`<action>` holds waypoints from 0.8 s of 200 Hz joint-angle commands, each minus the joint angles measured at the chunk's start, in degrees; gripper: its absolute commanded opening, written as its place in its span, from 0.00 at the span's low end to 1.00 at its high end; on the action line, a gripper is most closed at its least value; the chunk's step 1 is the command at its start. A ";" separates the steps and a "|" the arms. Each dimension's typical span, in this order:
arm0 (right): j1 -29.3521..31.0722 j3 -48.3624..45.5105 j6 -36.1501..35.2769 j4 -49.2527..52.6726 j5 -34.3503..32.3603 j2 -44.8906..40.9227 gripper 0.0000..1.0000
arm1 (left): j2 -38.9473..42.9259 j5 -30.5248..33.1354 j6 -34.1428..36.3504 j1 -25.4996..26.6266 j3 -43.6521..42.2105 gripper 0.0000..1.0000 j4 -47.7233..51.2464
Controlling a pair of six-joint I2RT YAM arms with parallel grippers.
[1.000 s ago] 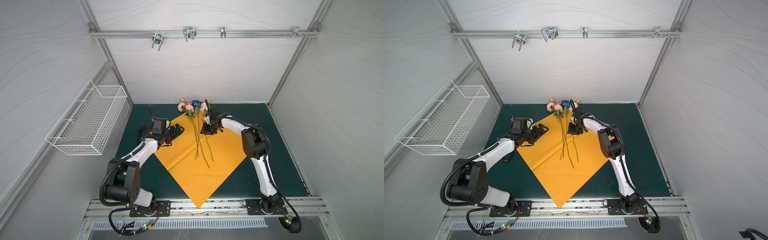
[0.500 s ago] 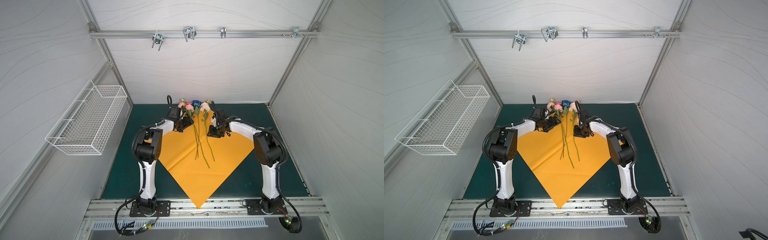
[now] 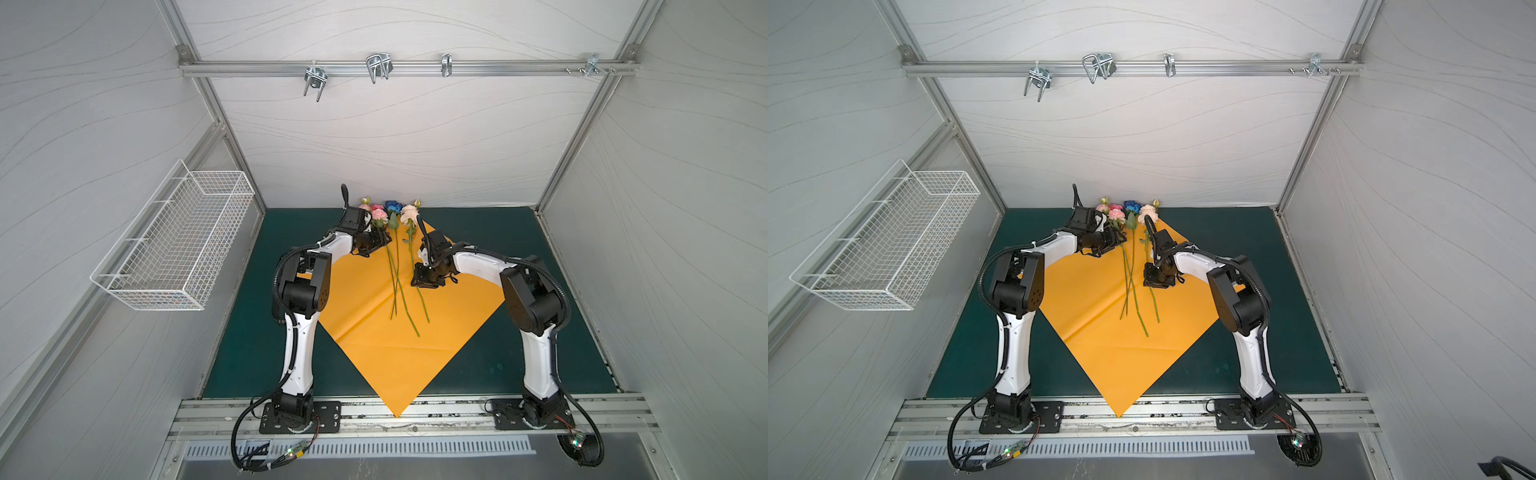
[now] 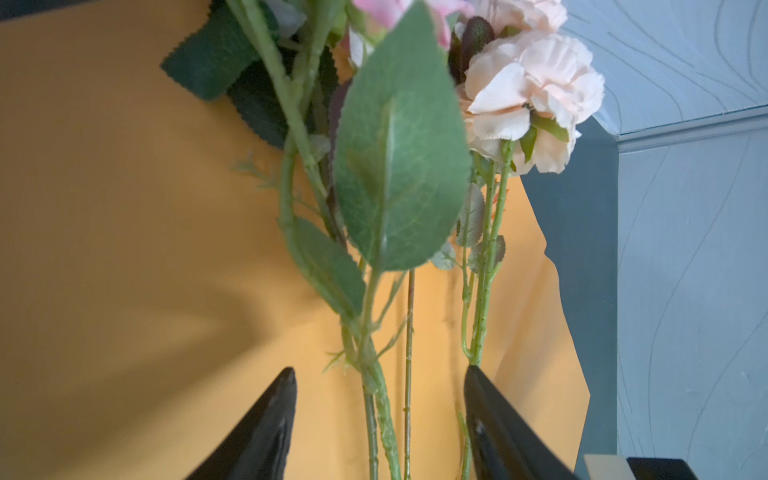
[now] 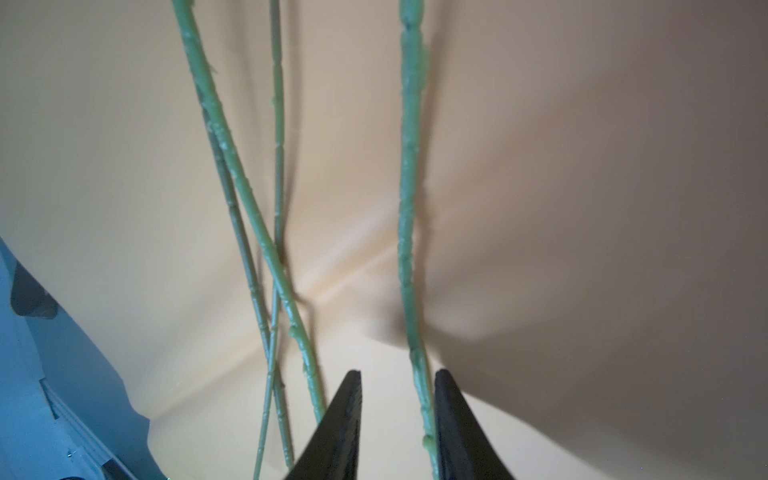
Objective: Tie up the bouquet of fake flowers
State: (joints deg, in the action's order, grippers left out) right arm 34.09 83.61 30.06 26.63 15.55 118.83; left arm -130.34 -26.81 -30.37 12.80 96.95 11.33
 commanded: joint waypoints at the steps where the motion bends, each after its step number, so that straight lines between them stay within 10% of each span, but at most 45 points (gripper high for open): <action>1: 0.73 0.87 2.09 -2.18 3.38 1.22 0.30 | -2.90 -1.67 1.55 0.12 3.61 0.64 1.20; 72: 2.38 5.29 3.19 -3.34 7.61 5.47 0.30 | -6.44 -3.98 0.50 0.12 7.46 0.60 0.72; 160: 2.15 -6.15 -0.05 2.60 -10.08 -7.48 0.38 | -4.49 -3.42 2.60 0.12 7.03 0.59 2.01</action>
State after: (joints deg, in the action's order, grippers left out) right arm 35.94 81.34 30.17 27.14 11.18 114.39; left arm -135.48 -29.76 -29.43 12.80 102.10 12.84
